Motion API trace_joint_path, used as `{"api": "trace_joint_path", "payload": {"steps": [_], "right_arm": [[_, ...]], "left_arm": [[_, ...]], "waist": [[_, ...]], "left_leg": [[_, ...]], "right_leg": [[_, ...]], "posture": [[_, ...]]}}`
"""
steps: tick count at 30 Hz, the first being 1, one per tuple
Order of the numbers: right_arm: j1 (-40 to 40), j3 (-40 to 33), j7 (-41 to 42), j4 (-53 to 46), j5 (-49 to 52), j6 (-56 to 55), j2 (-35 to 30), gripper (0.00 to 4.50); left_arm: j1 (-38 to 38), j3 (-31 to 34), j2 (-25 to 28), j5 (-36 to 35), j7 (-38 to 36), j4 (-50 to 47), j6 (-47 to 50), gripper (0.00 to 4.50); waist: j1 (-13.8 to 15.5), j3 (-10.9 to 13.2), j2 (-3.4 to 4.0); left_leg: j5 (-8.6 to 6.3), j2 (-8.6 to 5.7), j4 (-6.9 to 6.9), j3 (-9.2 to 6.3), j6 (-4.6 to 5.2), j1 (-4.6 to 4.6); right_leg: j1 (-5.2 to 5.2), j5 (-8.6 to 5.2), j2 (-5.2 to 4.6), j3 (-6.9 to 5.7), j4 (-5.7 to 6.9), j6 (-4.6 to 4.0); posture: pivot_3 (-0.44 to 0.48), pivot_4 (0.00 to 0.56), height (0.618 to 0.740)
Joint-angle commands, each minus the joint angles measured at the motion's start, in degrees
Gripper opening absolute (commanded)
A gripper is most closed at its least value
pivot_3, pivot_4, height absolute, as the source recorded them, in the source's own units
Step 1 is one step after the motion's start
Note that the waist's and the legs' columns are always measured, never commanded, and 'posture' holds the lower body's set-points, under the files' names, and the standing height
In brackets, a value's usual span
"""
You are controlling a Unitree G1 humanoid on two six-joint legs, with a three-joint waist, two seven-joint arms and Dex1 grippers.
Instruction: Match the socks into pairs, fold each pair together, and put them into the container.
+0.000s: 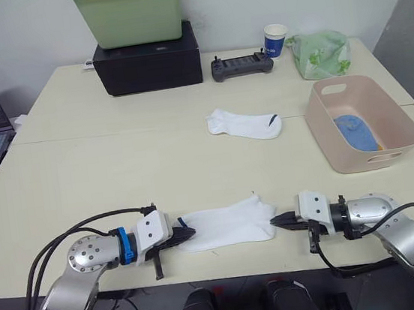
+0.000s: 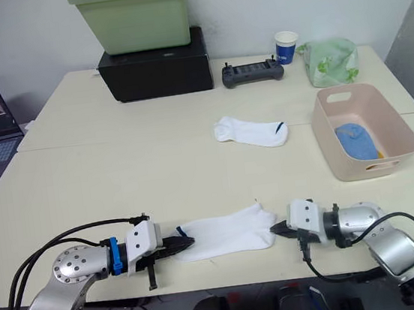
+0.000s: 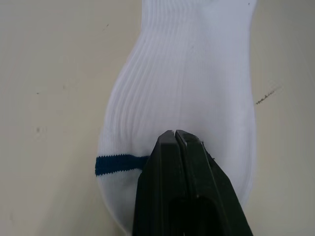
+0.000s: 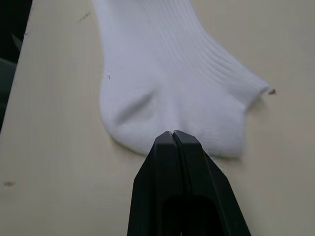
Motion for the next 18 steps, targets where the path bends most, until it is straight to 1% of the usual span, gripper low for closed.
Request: {"api": "trace_joint_path", "payload": {"steps": [1, 3, 4, 6, 7, 8, 10, 11, 13, 14, 17, 18], "right_arm": [[0.9, -3.9, 1.6, -2.3, 4.8, 2.5, -0.5, 0.04], [0.4, -6.5, 1.0, -4.3, 8.7, 5.1, 0.6, 0.04], [-0.3, -8.2, -0.9, -5.0, 10.4, 6.7, 1.8, 0.01], [-1.6, -10.6, -4.2, -5.5, 12.2, 9.4, 4.0, 0.41], [-2.0, -11.1, -4.9, -5.5, 12.4, 10.2, 4.5, 0.65], [-2.5, -11.7, -6.0, -5.2, 12.1, 10.7, 5.2, 0.99], [-3.6, -13.0, -10.2, -4.3, 10.9, 11.7, 7.0, 1.72], [-4.4, -13.3, -13.6, -2.8, 9.2, 11.2, 8.7, 2.07], [-5.8, -13.5, -20.2, -0.4, 6.9, 11.1, 13.0, 2.78], [-6.2, -13.2, -22.3, 0.6, 5.1, 10.3, 14.2, 3.15], [-6.1, -13.2, -23.8, 2.3, 3.2, 9.3, 15.5, 4.21], [-6.3, -13.6, -23.9, 3.4, 2.9, 8.7, 15.5, 4.24]], "left_arm": [[-0.1, 1.6, 0.7, -0.9, -0.9, 1.6, -0.6, 0.0], [-0.5, 2.6, -0.2, -4.3, -1.4, 0.6, 1.3, 0.0], [-1.0, 3.9, -0.7, -6.9, -1.0, -0.2, 3.7, 0.17], [-1.9, 6.6, -1.4, -12.1, 0.7, -1.8, 10.1, 0.61], [-2.2, 7.2, -1.6, -13.2, 1.1, -2.2, 11.9, 0.92], [-2.7, 8.2, -2.0, -13.9, 2.1, -2.1, 13.1, 1.22], [-4.1, 11.9, -3.6, -15.0, 6.5, -0.9, 14.6, 1.87], [-4.7, 14.2, -4.9, -14.7, 9.7, 1.1, 14.1, 2.2], [-4.4, 17.5, -8.0, -11.6, 15.9, 5.6, 10.0, 2.84], [-4.0, 18.4, -9.6, -10.0, 18.6, 7.3, 7.8, 3.17], [-2.5, 18.8, -13.4, -7.8, 22.8, 7.6, 4.9, 4.14], [-2.5, 18.4, -14.7, -7.1, 24.3, 7.2, 4.4, 4.48]], "waist": [[0.0, 0.0, 0.0], [-0.1, 0.0, 0.0], [-0.1, 0.0, 0.0], [-0.1, 0.0, -0.01], [-0.1, 0.0, -0.01], [0.0, 0.0, -0.01], [0.0, 0.0, -0.01], [0.0, 0.0, -0.02], [-0.1, 0.0, -0.01], [-0.2, 0.0, -0.01], [0.0, 0.0, -0.01], [0.0, 0.0, -0.01]], "left_leg": [[0.0, 0.0, 0.0, 0.0, 0.0, 0.0], [0.0, 0.01, 0.0, 0.02, 0.0, 0.0], [0.0, 0.01, 0.0, 0.03, 0.0, 0.0], [0.0, 0.04, 0.0, 0.01, 0.0, -0.01], [0.0, 0.06, 0.0, -0.01, 0.0, -0.02], [0.0, 0.04, 0.01, -0.03, 0.0, -0.04], [0.0, 0.02, 0.01, -0.03, 0.0, -0.05], [0.0, 0.02, 0.01, -0.03, 0.0, -0.06], [0.0, 0.02, 0.01, -0.04, 0.0, -0.08], [0.0, 0.02, 0.01, -0.03, 0.0, -0.06], [0.0, 0.0, -0.02, 0.02, 0.0, -0.11], [0.0, -0.01, 0.0, 0.03, -0.01, -0.2]], "right_leg": [[0.0, 0.0, 0.0, 0.0, 0.0, 0.0], [0.0, 0.0, 0.0, 0.01, 0.0, 0.0], [-0.01, 0.0, 0.0, 0.02, 0.0, 0.0], [-0.02, 0.0, 0.01, 0.0, 0.02, 0.0], [-0.03, 0.0, 0.02, 0.0, 0.04, -0.01], [-0.04, 0.0, 0.01, -0.03, 0.06, 0.0], [-0.04, 0.0, 0.01, -0.02, 0.04, 0.0], [-0.05, 0.0, 0.01, -0.02, 0.02, 0.0], [-0.06, 0.0, 0.0, -0.02, 0.01, 0.0], [-0.07, 0.0, 0.0, -0.01, 0.02, 0.0], [-0.17, 0.0, -0.01, 0.04, 0.04, 0.0], [-0.21, 0.0, -0.03, 0.05, 0.02, 0.0]], "posture": [[0.0, 0.15, 0.74], [0.0, 0.15, 0.74], [0.0, 0.15, 0.74], [0.0, 0.15, 0.74], [0.0, 0.15, 0.74], [0.0, 0.15, 0.74], [0.0, 0.15, 0.74], [0.0, 0.15, 0.74], [0.0, 0.15, 0.74], [0.0, 0.15, 0.74], [0.0, 0.15, 0.74], [0.0, 0.15, 0.74]]}}
